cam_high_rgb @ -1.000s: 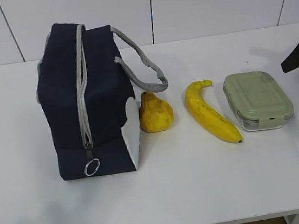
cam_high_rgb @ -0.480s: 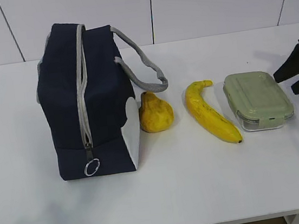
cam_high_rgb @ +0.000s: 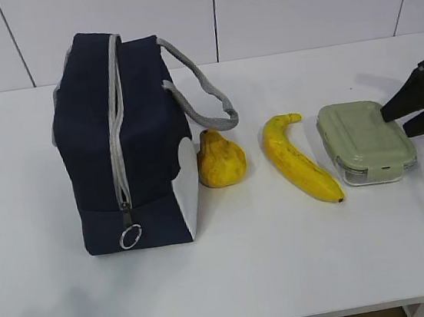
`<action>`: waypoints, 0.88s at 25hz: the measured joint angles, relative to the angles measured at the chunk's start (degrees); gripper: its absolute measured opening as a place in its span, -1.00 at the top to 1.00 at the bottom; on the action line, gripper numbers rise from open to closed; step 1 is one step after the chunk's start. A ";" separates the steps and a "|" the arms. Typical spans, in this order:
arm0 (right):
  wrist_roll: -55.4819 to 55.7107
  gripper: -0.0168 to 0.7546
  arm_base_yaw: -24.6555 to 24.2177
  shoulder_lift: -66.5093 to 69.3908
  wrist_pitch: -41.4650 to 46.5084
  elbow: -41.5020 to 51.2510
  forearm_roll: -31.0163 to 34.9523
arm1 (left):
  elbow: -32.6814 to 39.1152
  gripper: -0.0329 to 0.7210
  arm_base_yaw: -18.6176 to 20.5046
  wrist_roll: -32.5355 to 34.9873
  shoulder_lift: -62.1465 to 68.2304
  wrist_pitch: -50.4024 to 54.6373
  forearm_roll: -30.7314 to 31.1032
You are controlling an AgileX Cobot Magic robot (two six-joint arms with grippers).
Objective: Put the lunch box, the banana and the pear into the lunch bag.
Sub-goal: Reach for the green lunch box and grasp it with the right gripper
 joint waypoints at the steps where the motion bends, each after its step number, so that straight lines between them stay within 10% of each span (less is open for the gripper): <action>1: -0.13 -0.47 0.00 0.10 0.00 0.00 0.00 | 0.00 -0.16 0.00 0.00 0.00 0.00 0.00; 22: -2.45 -0.47 0.00 2.53 -0.35 -0.09 3.87 | 0.22 -0.16 0.00 0.00 0.00 0.00 0.00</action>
